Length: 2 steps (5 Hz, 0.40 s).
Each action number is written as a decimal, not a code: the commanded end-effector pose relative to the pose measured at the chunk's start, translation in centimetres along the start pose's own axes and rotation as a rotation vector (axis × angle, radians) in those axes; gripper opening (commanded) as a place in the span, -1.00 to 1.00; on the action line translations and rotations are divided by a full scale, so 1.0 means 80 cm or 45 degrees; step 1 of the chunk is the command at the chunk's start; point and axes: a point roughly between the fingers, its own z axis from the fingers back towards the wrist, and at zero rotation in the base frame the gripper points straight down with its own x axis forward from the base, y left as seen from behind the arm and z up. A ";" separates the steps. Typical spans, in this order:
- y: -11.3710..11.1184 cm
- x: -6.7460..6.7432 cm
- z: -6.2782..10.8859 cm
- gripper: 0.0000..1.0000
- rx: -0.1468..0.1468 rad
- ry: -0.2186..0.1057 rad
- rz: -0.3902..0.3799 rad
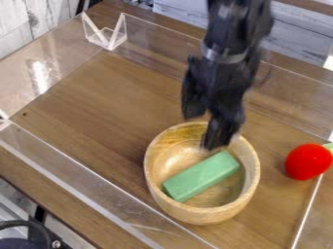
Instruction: Remove the green block from the brown bowl and put it on the table
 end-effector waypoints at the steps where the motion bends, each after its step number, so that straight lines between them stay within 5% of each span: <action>1: -0.011 0.006 -0.001 1.00 0.013 -0.076 -0.022; 2: -0.021 0.006 -0.013 1.00 0.002 -0.090 -0.038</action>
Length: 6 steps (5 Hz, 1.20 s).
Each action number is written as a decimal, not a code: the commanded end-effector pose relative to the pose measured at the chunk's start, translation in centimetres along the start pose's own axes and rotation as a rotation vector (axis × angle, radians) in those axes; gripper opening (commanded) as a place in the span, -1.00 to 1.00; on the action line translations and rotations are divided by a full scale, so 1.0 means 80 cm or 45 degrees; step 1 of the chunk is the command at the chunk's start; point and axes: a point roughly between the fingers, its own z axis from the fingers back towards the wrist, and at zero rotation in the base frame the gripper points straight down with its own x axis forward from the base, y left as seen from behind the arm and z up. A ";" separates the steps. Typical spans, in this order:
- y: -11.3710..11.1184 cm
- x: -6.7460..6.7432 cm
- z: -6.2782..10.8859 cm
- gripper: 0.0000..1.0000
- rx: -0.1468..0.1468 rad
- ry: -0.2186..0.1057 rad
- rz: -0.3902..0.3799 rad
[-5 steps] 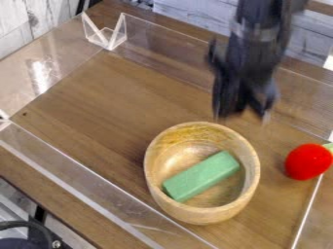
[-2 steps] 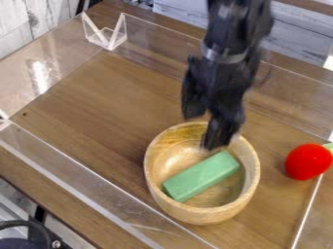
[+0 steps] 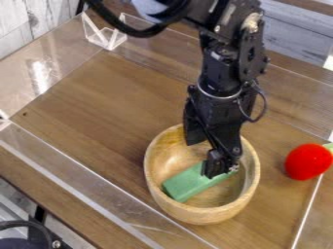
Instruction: Remove the green block from the brown bowl and put it on the table
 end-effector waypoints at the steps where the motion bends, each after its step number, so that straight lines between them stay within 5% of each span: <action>1: 0.004 0.014 -0.007 1.00 0.004 -0.055 0.008; 3: 0.002 0.017 -0.028 1.00 0.004 -0.098 0.100; 4: 0.000 0.013 -0.046 -1.00 0.002 -0.113 0.145; 5: 0.003 0.008 -0.024 -1.00 0.050 -0.088 0.169; 6: 0.000 0.004 -0.024 -1.00 0.058 -0.067 0.200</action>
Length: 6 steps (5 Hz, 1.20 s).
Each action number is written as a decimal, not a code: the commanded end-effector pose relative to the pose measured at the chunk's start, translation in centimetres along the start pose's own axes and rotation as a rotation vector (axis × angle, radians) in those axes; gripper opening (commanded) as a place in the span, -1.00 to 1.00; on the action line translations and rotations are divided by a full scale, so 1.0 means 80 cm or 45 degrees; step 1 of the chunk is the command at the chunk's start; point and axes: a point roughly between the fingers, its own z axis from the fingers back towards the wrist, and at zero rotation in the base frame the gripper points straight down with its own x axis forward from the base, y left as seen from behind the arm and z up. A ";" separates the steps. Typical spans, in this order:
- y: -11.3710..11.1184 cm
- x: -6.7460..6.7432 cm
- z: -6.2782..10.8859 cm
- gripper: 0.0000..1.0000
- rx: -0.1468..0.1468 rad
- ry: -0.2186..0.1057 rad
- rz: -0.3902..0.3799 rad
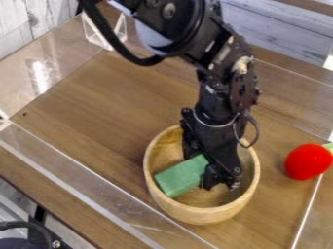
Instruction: Remove the green block from the brown bowl and put it on the table
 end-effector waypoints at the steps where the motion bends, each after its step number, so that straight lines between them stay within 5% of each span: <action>1: 0.010 0.010 0.009 -1.00 0.028 -0.052 0.093; 4: 0.015 0.005 0.003 -1.00 0.047 -0.026 0.221; 6: 0.006 0.003 0.012 -1.00 0.036 -0.028 0.105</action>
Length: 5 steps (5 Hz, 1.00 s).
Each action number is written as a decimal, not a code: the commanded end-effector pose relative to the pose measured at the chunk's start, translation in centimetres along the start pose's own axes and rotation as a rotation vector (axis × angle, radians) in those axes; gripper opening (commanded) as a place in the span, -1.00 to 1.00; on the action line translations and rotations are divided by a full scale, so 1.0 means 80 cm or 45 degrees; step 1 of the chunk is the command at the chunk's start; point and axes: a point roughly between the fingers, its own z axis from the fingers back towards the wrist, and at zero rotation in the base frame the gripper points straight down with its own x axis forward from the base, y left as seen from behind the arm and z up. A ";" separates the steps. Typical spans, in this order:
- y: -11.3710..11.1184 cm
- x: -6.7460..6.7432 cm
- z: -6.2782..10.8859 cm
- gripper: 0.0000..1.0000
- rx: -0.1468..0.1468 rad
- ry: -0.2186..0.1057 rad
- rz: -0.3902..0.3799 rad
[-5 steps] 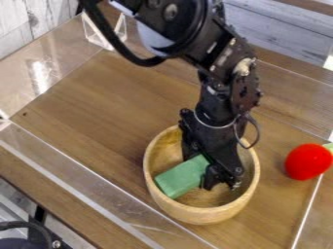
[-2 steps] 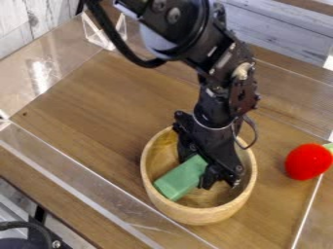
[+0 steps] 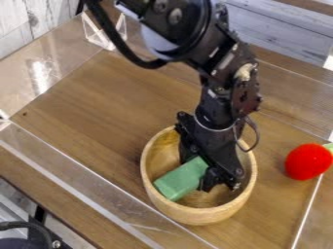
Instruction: Remove the green block from the brown bowl and put it on the table
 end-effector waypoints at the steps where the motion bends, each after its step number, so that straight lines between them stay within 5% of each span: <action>1: 0.002 0.007 0.011 -1.00 0.006 -0.052 0.023; 5: 0.034 -0.010 0.004 -1.00 0.000 -0.048 0.049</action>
